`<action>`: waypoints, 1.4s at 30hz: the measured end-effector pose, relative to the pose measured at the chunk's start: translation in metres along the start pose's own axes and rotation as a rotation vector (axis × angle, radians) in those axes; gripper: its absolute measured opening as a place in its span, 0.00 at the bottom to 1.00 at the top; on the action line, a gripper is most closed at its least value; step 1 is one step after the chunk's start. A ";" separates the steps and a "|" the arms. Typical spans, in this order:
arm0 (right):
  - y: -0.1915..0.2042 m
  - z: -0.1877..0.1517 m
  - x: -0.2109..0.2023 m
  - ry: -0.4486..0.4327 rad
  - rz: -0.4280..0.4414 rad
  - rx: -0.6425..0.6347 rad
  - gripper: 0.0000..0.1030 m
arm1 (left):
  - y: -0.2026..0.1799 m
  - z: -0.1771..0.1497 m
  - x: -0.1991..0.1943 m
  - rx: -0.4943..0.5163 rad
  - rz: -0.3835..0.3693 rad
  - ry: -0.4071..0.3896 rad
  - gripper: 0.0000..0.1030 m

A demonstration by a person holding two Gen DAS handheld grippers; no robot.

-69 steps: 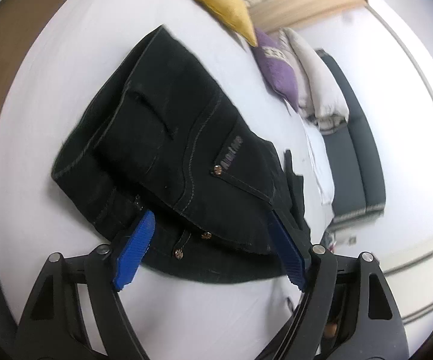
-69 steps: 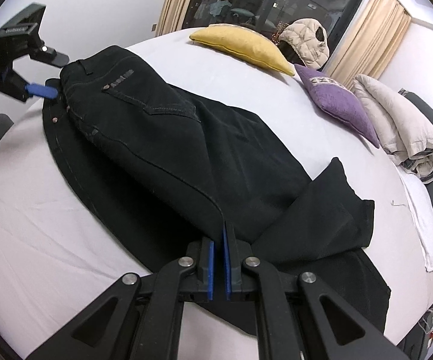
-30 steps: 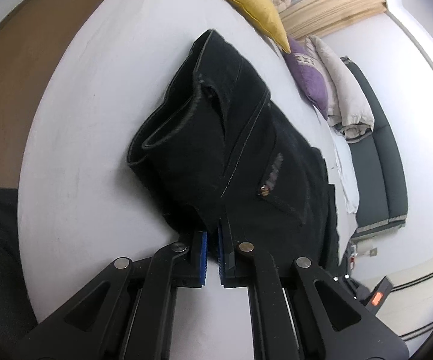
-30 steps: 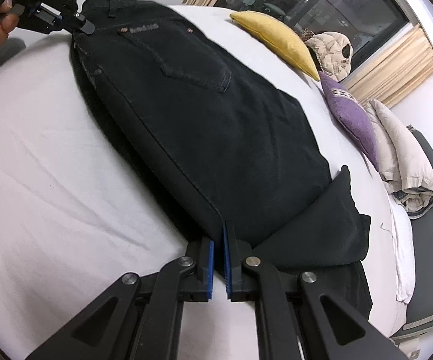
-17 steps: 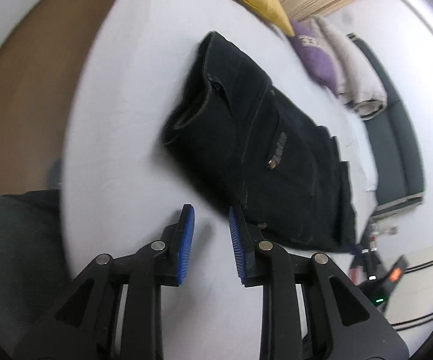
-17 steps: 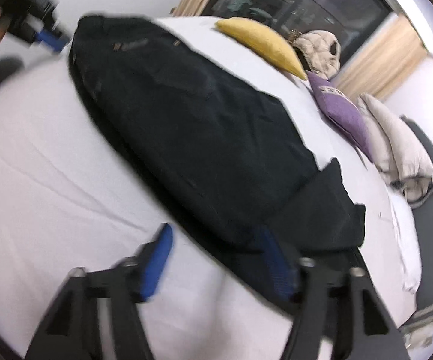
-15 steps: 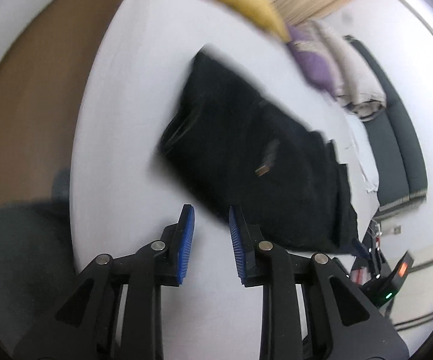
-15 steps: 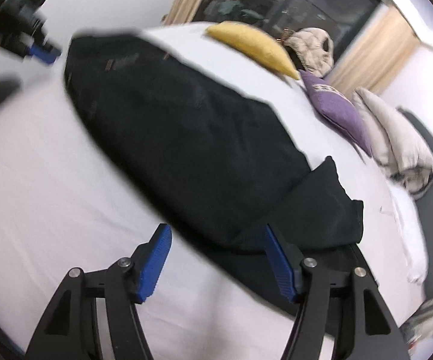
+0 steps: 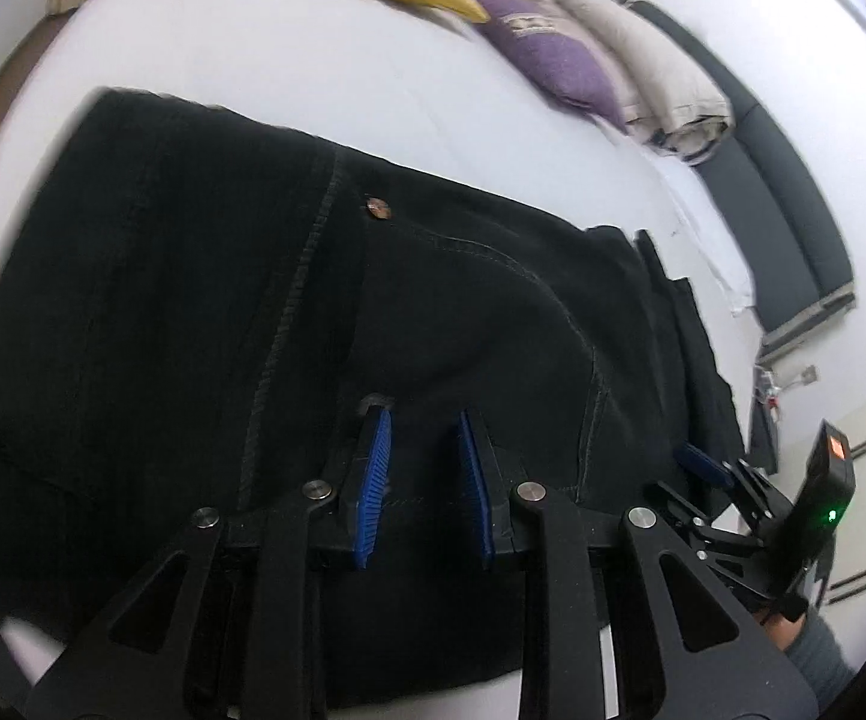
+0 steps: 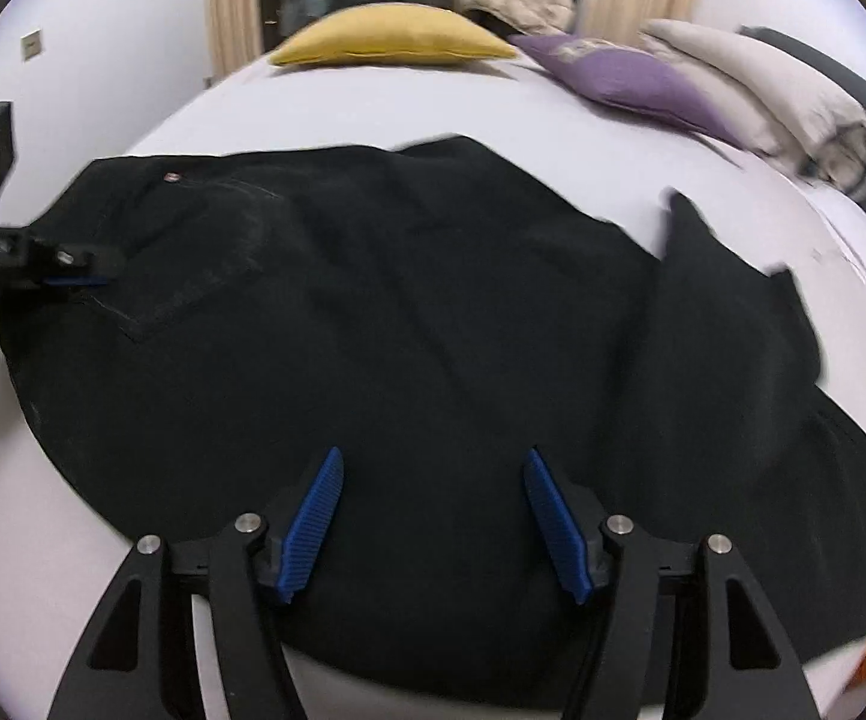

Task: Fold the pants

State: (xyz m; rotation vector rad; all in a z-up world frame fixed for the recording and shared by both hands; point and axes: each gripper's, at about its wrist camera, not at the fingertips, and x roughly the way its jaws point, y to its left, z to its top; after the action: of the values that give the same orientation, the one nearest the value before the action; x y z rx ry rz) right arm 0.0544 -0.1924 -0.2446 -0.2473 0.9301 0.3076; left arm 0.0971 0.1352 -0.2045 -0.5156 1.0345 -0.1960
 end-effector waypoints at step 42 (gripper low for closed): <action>-0.208 0.169 0.115 0.326 -0.253 0.426 0.41 | -0.026 -0.006 0.021 0.095 0.075 -0.059 0.23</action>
State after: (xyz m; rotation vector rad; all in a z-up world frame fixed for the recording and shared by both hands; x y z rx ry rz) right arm 0.3203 -0.3112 -0.2258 -0.0192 1.2464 -0.1723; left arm 0.1048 0.1032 -0.2099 -0.3933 0.9808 -0.1615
